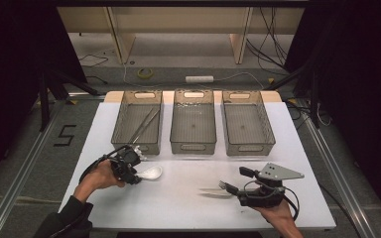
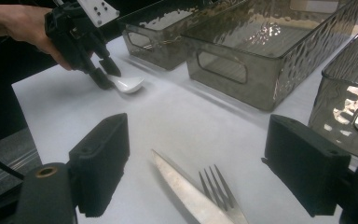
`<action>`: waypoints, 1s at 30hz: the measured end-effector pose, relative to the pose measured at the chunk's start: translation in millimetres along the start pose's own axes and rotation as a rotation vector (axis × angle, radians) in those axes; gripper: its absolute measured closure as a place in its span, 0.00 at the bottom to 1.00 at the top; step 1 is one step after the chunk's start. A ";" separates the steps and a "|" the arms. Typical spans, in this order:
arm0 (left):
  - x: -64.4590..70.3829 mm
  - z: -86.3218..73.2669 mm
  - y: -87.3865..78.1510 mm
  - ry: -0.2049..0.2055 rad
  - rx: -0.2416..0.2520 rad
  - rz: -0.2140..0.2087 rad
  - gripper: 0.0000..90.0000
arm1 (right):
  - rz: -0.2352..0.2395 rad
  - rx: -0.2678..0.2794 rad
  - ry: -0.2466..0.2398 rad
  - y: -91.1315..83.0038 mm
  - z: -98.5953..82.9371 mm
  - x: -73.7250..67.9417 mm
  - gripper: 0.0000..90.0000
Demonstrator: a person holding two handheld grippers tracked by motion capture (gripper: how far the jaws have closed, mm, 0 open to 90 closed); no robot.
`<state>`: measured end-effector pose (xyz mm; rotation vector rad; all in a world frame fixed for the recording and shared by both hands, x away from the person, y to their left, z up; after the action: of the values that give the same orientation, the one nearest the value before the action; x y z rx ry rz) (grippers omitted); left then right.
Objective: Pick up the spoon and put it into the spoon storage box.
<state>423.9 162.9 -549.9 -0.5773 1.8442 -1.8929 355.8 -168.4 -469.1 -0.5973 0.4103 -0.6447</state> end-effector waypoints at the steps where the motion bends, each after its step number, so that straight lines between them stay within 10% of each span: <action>1: 0.5 0.1 0.0 0.001 0.002 -0.002 0.69 | -0.001 -0.001 -0.001 0.1 0.0 -0.2 0.26; 20: -0.1 0.4 -2.3 -0.036 0.027 -0.021 0.83 | -0.003 0.005 -0.004 -1.0 1.1 -0.9 0.26; 30: 6.7 8.4 -21.0 -0.062 0.141 -0.099 0.84 | -0.001 0.006 -0.001 -1.0 1.3 -0.8 0.26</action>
<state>422.9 152.6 -528.6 -0.6824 1.6560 -2.0260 355.4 -168.0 -467.4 -0.5919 0.4075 -0.6460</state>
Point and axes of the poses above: each handheld gripper's, and its own axes: y roughly forward along the jaws, z roughly out of its top, x roughly to its right, the point moved 9 cm from there along y, roughly forward along the jaws, and after that the axes turned 14 degrees about -x, right-handed, at the moved point
